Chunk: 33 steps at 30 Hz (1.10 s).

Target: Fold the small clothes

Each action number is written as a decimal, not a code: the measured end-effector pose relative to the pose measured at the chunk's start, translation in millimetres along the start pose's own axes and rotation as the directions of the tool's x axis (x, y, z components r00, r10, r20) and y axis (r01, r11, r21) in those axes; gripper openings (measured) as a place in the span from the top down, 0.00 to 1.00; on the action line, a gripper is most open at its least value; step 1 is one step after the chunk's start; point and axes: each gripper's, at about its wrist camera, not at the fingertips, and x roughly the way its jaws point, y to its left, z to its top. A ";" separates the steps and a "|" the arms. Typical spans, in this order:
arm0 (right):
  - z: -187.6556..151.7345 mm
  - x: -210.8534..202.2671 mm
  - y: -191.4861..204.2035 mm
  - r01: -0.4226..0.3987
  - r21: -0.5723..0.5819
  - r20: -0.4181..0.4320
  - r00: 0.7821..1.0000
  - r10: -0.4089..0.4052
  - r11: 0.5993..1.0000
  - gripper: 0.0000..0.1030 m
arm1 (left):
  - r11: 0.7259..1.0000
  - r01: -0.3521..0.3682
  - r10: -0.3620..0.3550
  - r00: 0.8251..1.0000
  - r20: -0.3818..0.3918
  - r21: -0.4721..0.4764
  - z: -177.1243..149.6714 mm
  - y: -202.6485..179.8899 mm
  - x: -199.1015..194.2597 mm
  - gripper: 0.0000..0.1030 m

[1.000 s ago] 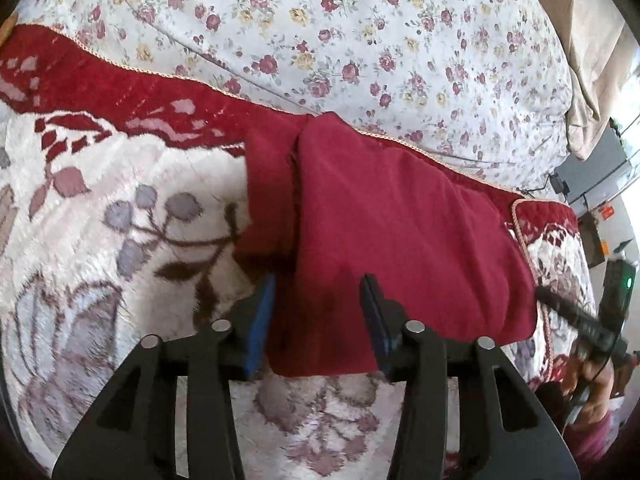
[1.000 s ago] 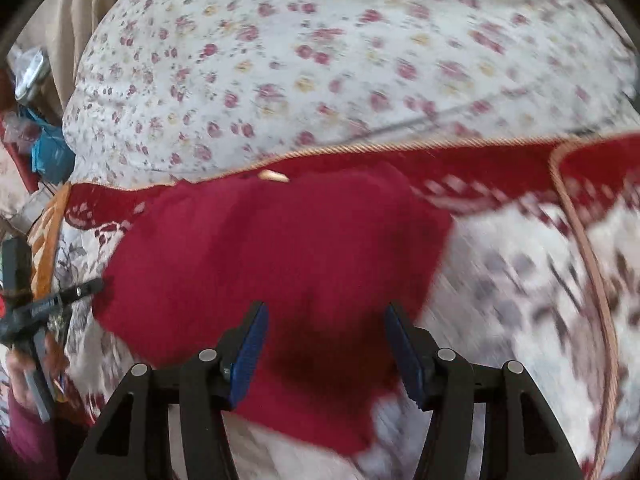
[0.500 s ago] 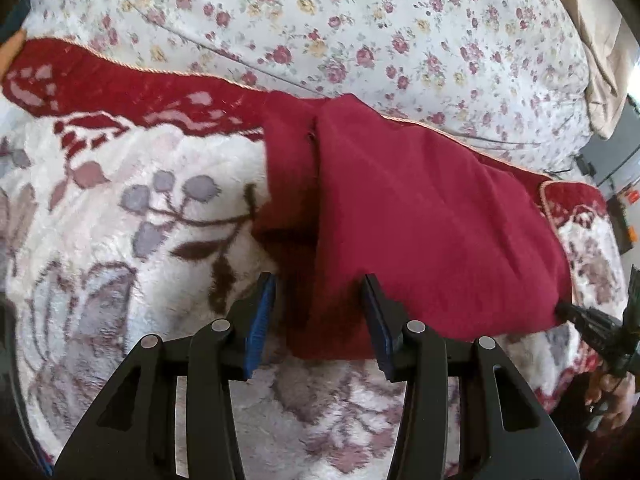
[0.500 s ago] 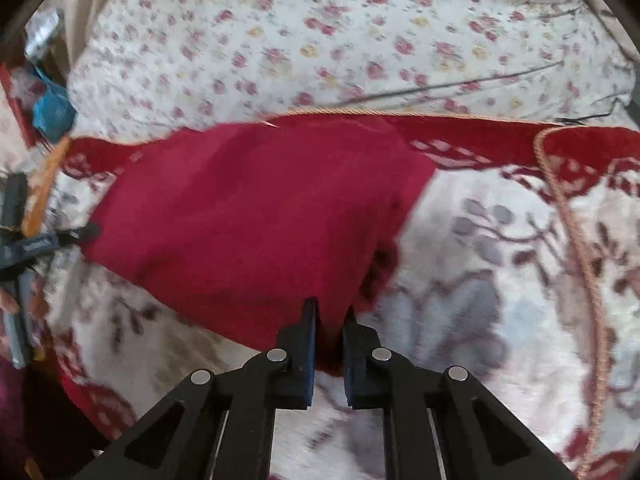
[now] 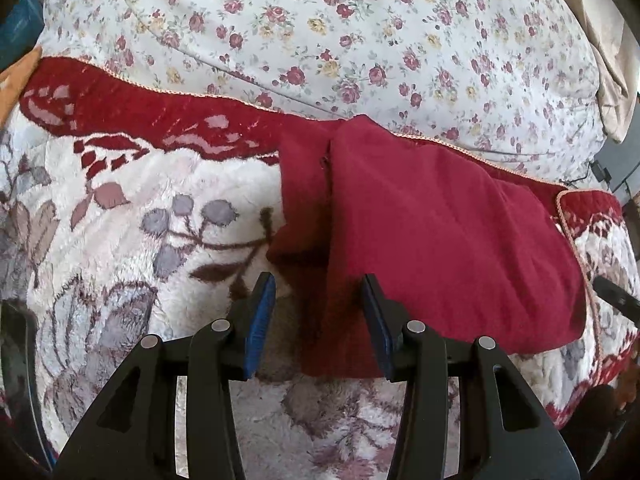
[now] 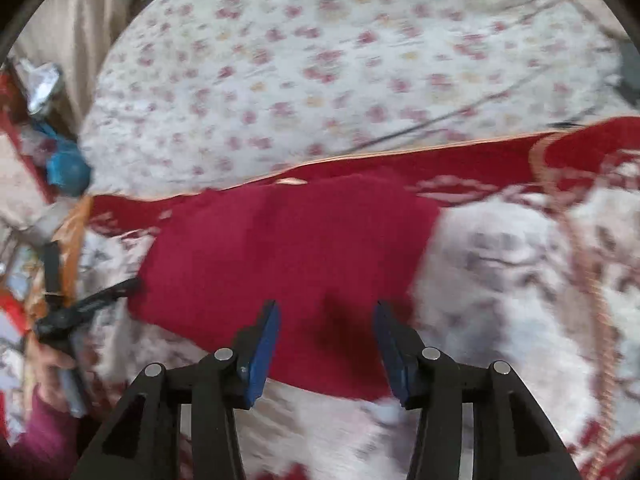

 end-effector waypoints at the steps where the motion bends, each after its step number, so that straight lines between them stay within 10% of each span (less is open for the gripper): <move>1: 5.2 15.6 13.0 -0.005 -0.035 -0.017 1.000 0.005 0.999 0.55 | 1.000 -0.004 0.004 1.000 0.000 0.004 0.2 -1.8 0.7 0.58; 13: 49.1 171.9 124.7 0.051 -0.330 -0.074 0.994 -0.079 0.943 0.55 | 0.999 -0.014 0.015 0.999 -0.029 0.031 0.8 -1.1 14.1 0.58; 33: 100.1 247.7 197.5 0.056 -0.417 -0.138 0.983 -0.124 0.907 0.55 | 0.995 0.048 -0.051 0.998 -0.038 -0.087 8.0 20.3 13.1 0.54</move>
